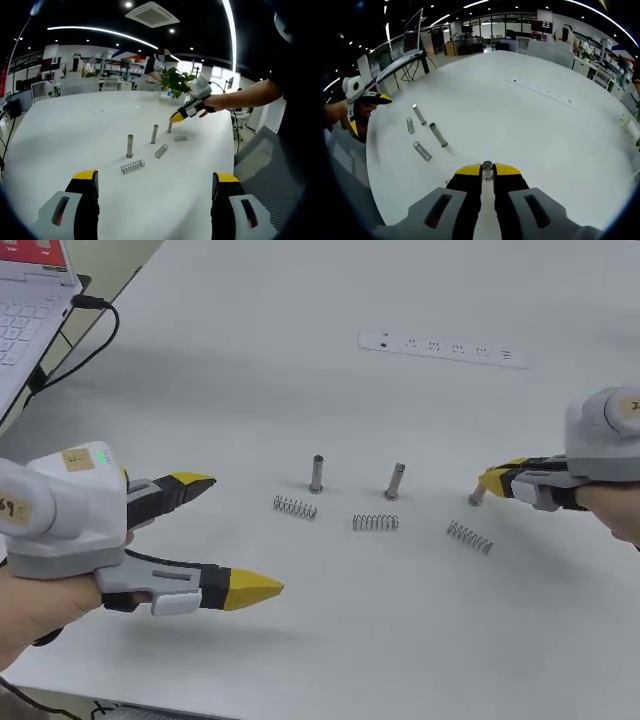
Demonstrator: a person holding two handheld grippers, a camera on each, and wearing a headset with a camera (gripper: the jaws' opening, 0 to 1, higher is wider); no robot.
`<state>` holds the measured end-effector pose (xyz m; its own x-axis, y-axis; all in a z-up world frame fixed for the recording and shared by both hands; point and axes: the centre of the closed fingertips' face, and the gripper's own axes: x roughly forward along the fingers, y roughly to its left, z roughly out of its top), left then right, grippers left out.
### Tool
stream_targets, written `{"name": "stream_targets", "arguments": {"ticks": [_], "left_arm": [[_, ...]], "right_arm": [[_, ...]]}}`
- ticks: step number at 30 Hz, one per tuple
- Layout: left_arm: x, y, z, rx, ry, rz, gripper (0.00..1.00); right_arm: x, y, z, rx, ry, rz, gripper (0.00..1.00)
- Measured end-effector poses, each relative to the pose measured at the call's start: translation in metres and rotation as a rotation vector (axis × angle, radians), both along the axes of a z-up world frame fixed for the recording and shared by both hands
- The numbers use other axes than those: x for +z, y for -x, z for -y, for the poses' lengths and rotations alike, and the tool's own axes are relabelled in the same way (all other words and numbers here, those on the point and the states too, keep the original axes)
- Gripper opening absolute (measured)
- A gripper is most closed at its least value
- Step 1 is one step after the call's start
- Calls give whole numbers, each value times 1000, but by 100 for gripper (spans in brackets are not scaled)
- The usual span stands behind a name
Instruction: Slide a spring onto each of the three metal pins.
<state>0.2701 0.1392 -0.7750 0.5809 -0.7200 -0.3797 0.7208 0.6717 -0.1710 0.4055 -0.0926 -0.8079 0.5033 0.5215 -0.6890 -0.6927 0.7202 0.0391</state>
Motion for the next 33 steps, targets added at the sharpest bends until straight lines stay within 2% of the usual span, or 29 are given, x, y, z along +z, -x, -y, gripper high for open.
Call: {"name": "stream_targets", "arguments": {"ticks": [5,9,15,26,33], "left_arm": [[1,-1,0,-1,4,2,91],[2,-1,1,-5,4,5,91],[3,-1,0,-2,4,9,91],[6,-7,-2,4,10,20,93],[7,-7,0,-8,3,18,94]], "right_arm": [[-1,2,0,3,-2,-13,7],[-2,4,-1,2,2,-21,14],[-1,5,1,-8,1,-14,27],[6,18,5,18,-20,1,36],[8,27,8,39,-12,19,43]]}}
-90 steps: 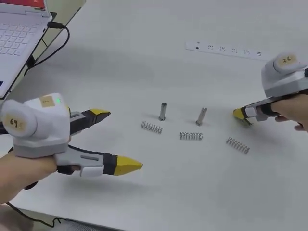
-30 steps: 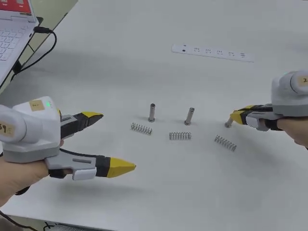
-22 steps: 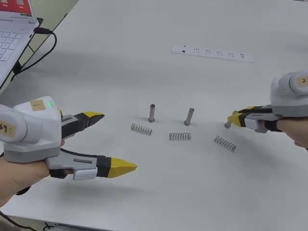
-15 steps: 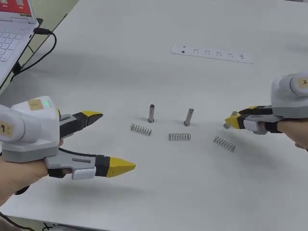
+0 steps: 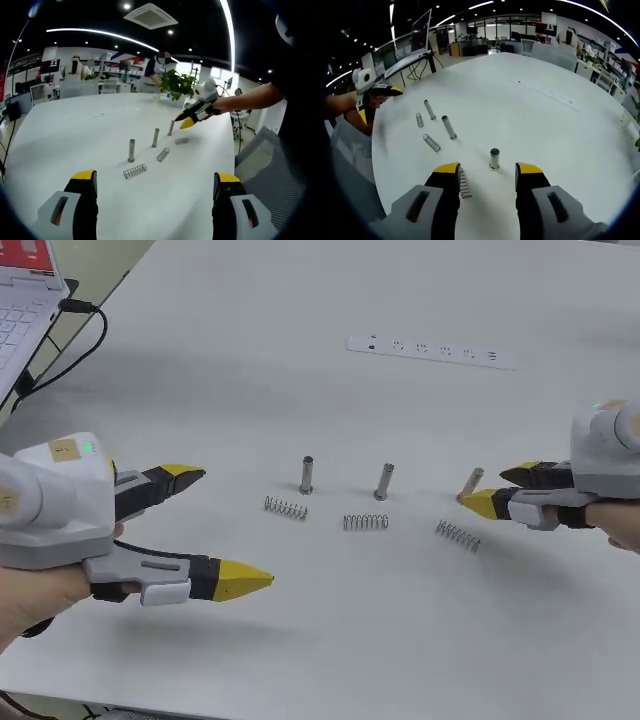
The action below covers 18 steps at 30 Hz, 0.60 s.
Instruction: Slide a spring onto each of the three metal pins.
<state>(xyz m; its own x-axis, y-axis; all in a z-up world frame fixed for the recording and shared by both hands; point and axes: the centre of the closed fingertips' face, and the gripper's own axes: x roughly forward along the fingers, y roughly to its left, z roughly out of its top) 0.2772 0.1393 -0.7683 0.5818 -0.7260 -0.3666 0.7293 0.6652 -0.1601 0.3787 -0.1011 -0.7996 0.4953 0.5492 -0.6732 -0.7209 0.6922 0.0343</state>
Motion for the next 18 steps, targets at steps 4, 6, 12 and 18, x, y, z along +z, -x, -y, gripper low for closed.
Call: {"name": "stream_targets", "arguments": {"ticks": [4,6,12,18], "left_arm": [[0,0,0,-2,-5,-3,94],[0,-1,-1,-2,-3,-2,94],[2,-1,0,-2,-3,1,94],[1,0,2,-9,-7,-3,94]], "right_arm": [[1,5,1,13,-1,6,46],[2,8,1,19,-2,10,47],[3,19,-1,73,5,36,51],[1,28,2,99,23,46,50]]}}
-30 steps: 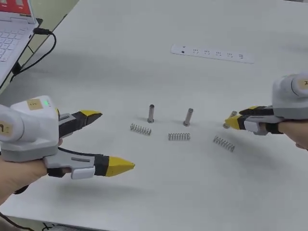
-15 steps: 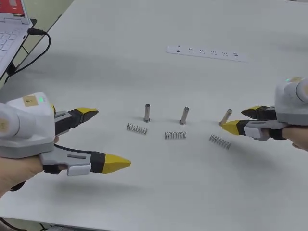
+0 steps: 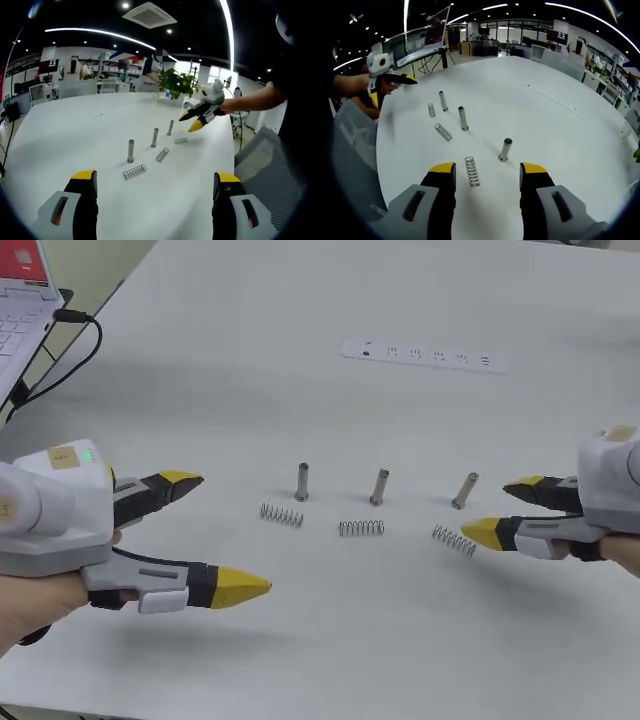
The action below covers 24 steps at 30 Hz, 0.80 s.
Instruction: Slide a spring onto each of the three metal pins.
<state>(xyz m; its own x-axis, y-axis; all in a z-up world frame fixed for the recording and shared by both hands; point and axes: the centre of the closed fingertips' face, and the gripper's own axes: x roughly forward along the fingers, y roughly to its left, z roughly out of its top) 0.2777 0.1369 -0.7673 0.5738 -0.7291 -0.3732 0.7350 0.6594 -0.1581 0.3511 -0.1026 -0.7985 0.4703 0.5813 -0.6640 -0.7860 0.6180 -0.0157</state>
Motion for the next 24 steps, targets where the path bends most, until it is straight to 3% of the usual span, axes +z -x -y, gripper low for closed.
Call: {"name": "stream_targets", "arguments": {"ticks": [14,24], "left_arm": [[-2,0,1,-6,-4,-8,93],[-4,2,1,-7,-8,-12,93]], "right_arm": [[-12,22,4,101,80,-5,45],[-11,26,2,144,108,6,42]]}}
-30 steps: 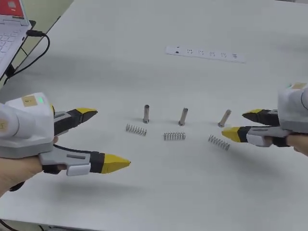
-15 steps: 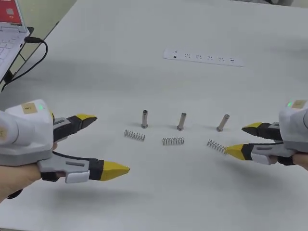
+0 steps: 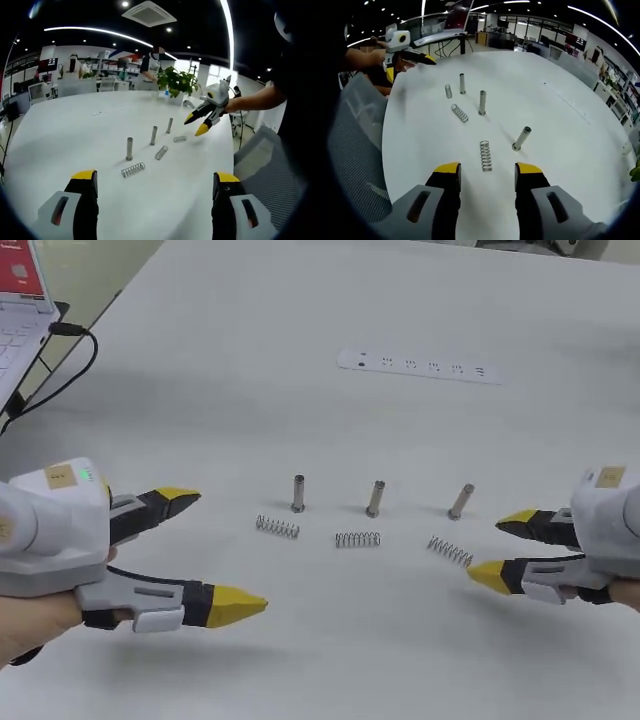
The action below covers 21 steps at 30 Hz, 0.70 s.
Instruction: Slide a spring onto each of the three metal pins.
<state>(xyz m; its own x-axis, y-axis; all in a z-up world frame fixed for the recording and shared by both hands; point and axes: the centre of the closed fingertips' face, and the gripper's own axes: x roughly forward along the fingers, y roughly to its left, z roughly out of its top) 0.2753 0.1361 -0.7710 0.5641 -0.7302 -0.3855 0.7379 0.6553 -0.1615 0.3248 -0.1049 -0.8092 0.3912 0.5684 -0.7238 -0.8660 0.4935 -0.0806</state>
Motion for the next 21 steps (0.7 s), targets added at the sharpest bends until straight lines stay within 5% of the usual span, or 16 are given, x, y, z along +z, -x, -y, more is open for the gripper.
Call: {"name": "stream_targets", "arguments": {"ticks": [10,21], "left_arm": [[-1,3,-1,4,0,-2,92],[-3,5,-3,6,0,-7,92]], "right_arm": [[-9,7,-4,41,28,-32,34],[-17,-3,-15,88,83,-27,32]]}}
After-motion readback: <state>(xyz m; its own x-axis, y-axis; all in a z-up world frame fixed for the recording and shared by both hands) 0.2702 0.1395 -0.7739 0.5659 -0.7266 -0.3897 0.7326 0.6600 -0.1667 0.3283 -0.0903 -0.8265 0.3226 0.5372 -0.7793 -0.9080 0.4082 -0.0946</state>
